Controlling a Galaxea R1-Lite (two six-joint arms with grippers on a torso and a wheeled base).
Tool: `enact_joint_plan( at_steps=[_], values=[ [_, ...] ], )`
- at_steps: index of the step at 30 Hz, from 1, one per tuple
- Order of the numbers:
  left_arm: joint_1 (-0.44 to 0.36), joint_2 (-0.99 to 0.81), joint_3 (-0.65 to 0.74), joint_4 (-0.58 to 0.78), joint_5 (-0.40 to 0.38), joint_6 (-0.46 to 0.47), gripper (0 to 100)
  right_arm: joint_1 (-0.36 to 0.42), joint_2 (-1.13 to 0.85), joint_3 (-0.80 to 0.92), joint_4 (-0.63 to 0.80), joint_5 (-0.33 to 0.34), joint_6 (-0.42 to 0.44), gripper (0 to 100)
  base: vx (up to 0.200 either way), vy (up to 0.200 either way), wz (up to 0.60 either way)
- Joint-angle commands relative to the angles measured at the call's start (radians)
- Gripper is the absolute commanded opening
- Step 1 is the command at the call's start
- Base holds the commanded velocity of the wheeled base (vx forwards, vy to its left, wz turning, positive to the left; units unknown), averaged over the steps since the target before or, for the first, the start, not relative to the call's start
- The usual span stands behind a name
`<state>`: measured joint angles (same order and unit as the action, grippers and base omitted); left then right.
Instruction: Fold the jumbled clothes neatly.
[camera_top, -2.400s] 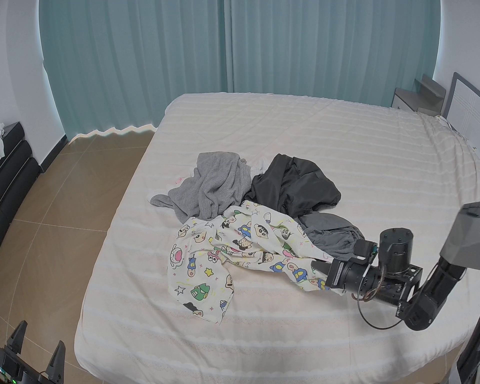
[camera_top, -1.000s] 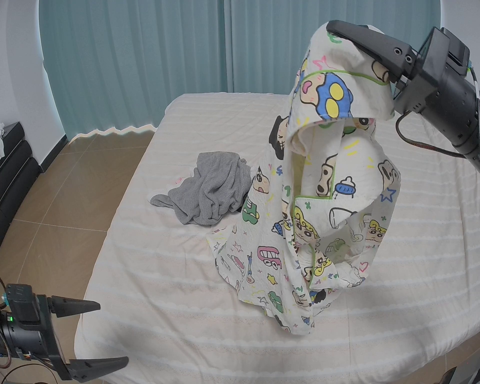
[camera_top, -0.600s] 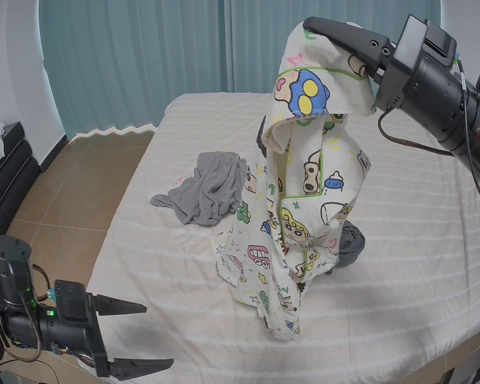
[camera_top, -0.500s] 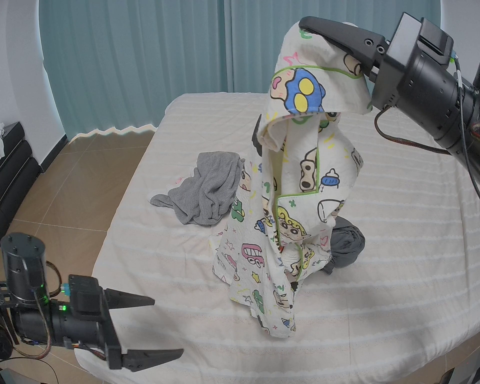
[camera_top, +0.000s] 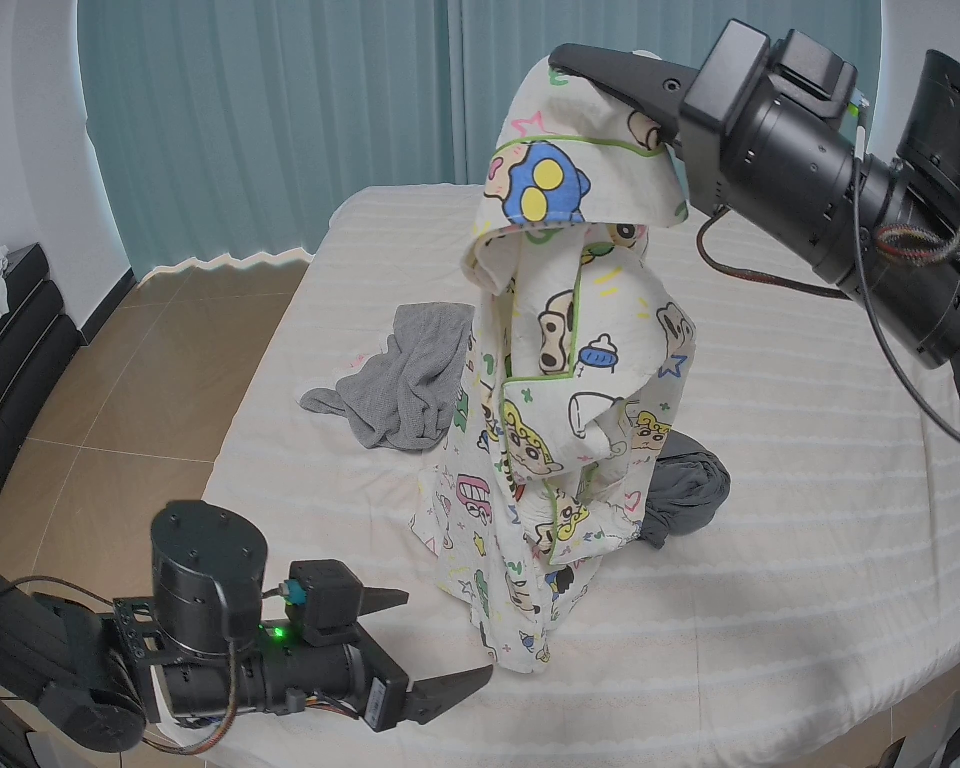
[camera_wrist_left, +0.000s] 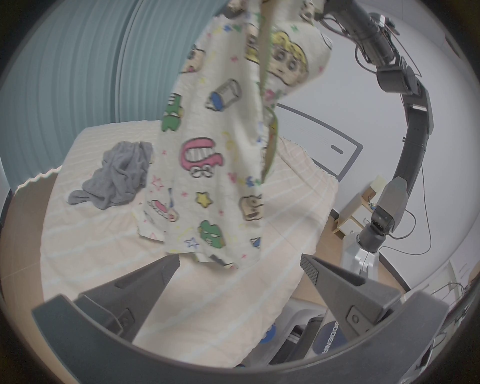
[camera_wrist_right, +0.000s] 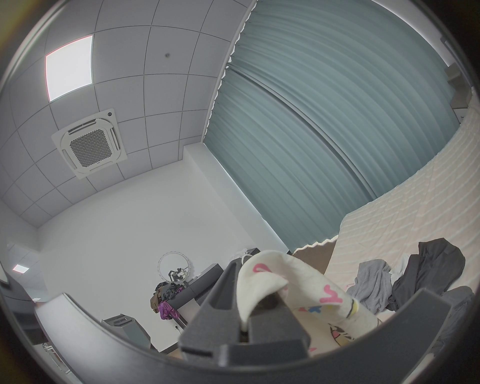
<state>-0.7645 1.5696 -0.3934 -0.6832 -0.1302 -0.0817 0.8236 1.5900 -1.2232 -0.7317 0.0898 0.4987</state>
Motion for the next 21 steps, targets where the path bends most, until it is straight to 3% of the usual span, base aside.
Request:
enact_joint_plan(
  at_steps=[1, 5, 11, 12, 17, 21],
  values=[
    [-0.075, 0.09, -0.016, -0.049, 0.043, -0.033, 100, 0.005, 0.03, -0.01, -0.002, -0.005, 0.001, 0, 0.0, 0.0, 0.0],
    [-0.099, 0.195, -0.016, -0.216, 0.182, -0.039, 100, 0.005, 0.03, -0.01, -0.003, -0.01, 0.004, 0, 0.0, 0.0, 0.0],
    [-0.134, 0.351, -0.013, -0.489, 0.268, -0.073, 100, 0.003, 0.022, -0.007, -0.002, -0.012, 0.003, 0, 0.0, 0.0, 0.0],
    [-0.134, 0.354, -0.015, -0.492, 0.271, -0.073, 100, 0.003, 0.022, -0.006, -0.002, -0.012, 0.004, 0, 0.0, 0.0, 0.0],
    [-0.145, 0.475, -0.042, -0.616, 0.466, -0.076, 100, 0.003, 0.019, 0.001, -0.003, -0.012, 0.004, 0, 0.0, 0.0, 0.0],
    [-0.147, 0.492, -0.027, -0.653, 0.529, -0.07, 100, 0.002, 0.004, 0.007, -0.002, -0.012, 0.003, 0, 0.0, 0.0, 0.0]
  ],
)
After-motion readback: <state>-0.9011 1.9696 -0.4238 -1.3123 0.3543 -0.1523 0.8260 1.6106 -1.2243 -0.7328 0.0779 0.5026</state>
